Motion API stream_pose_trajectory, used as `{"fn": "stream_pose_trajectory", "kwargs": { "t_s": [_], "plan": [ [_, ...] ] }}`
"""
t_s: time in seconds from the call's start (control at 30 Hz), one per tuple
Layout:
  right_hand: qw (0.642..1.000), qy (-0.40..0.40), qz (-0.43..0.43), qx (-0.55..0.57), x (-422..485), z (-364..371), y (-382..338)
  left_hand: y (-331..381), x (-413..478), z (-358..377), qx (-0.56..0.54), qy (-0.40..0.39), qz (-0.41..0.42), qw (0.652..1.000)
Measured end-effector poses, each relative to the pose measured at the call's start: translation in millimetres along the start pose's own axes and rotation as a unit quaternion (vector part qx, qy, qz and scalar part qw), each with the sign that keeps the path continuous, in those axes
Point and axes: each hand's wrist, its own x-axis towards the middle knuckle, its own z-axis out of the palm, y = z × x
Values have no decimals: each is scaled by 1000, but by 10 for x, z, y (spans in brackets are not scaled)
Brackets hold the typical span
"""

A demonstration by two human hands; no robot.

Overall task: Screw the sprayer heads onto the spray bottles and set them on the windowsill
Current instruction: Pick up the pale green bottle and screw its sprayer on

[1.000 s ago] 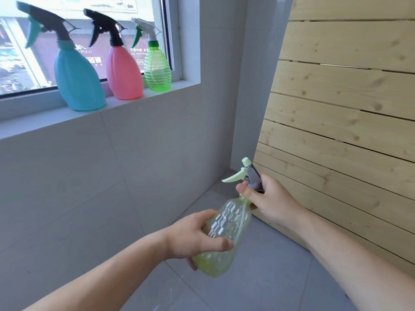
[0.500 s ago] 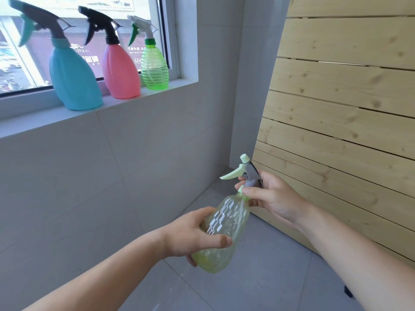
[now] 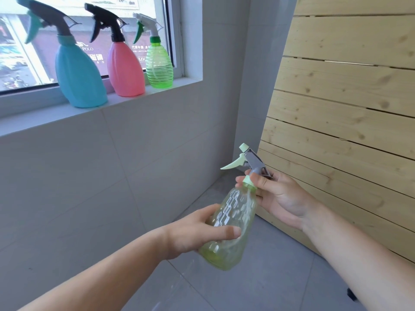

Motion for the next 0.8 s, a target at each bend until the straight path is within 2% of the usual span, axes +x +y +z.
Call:
{"fn": "stream_pose_trajectory", "kwargs": {
  "t_s": [0.27,0.57,0.8],
  "plan": [
    [995,-79,3,54,-12,69,-28,66,-13,42,-36,-26,81,996],
    [998,15,-66,-7,38,215,-20,82,48,91,22,51,100,993],
    [997,33,-77,0,48,193,7,86,86,110,89,131,71,985]
  ]
}}
